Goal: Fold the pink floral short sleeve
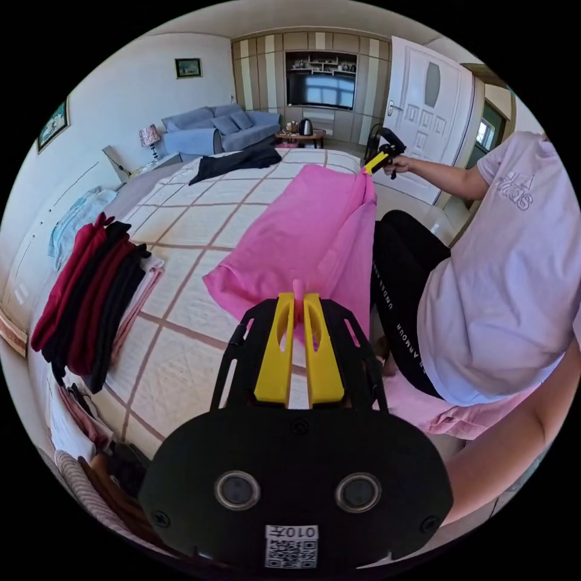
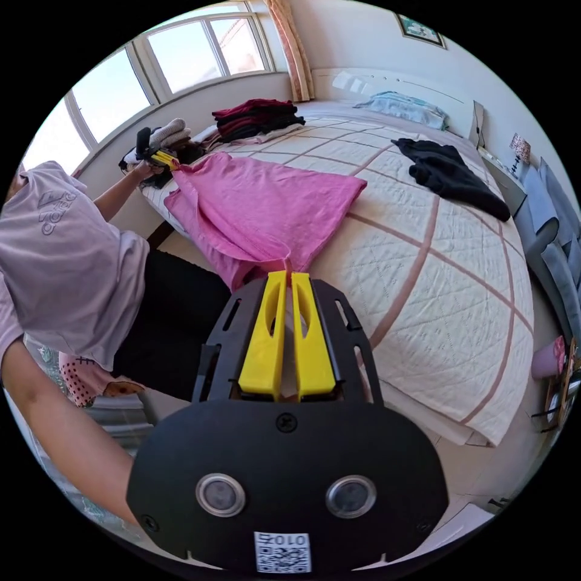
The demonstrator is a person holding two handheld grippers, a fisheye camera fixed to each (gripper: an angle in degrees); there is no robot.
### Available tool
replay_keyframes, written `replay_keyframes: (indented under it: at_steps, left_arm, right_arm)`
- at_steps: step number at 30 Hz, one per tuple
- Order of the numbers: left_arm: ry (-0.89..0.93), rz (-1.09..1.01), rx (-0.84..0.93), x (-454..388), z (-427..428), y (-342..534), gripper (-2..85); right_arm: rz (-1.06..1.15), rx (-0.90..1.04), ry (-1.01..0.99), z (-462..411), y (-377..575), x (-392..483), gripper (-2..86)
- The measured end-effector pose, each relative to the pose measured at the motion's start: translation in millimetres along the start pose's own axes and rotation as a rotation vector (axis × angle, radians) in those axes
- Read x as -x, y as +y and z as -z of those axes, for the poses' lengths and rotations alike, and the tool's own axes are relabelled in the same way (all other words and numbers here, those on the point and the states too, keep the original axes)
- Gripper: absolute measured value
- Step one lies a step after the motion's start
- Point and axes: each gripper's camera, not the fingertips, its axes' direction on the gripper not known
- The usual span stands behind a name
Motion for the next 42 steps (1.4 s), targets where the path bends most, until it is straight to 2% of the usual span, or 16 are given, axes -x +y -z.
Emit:
replay_keyframes:
  at_steps: [5,9,13,16,20,21,24,25,27,30,32,33,35,39,42]
  left_arm:
    - [-0.076,0.008,-0.048,-22,16,10,1.0]
    - [-0.149,-0.022,-0.009,-44,17,25,2.1]
    - [-0.101,-0.024,0.107,-55,-13,40,3.7]
    - [-0.041,0.010,0.127,-58,-23,54,4.7]
    - [0.001,0.122,-0.026,-39,3,72,5.2]
    - [-0.028,0.215,-0.039,-22,8,74,5.3]
    - [-0.064,0.310,-0.080,14,21,69,5.4]
    - [-0.076,0.320,-0.109,19,25,68,5.3]
    - [-0.031,0.277,-0.319,34,49,67,4.7]
    - [0.016,0.207,-0.486,40,71,71,4.1]
    - [-0.071,0.272,-0.407,45,66,69,4.4]
    - [-0.150,0.369,-0.307,55,55,69,5.0]
    - [-0.186,0.546,-0.183,78,34,72,5.6]
    - [-0.060,0.762,-0.179,127,-3,80,6.4]
    - [0.012,0.833,-0.102,156,-30,75,6.4]
  right_arm:
    - [0.023,-0.054,0.032,20,1,5,3.3]
    - [0.041,-0.061,0.043,9,8,12,2.4]
    - [-0.043,0.018,-0.044,-14,19,0,2.0]
    - [-0.098,0.024,-0.013,-10,24,-8,1.7]
    - [-0.144,-0.011,0.038,8,20,-20,2.3]
    - [-0.186,-0.055,0.070,17,15,-27,2.9]
    - [-0.282,-0.177,0.148,33,-10,-43,3.6]
    - [-0.297,-0.209,0.169,35,-24,-47,3.8]
    - [-0.302,-0.234,0.174,30,-48,-52,4.2]
    - [-0.269,-0.197,0.172,12,-87,-57,4.5]
    - [-0.284,-0.157,0.183,-2,-106,-63,4.9]
    - [-0.301,-0.134,0.177,-11,-116,-70,5.4]
    - [-0.339,-0.110,0.138,-23,-129,-82,6.1]
    - [-0.400,-0.055,0.013,-42,-152,-104,6.7]
    - [-0.430,-0.066,0.037,-45,-156,-109,7.1]
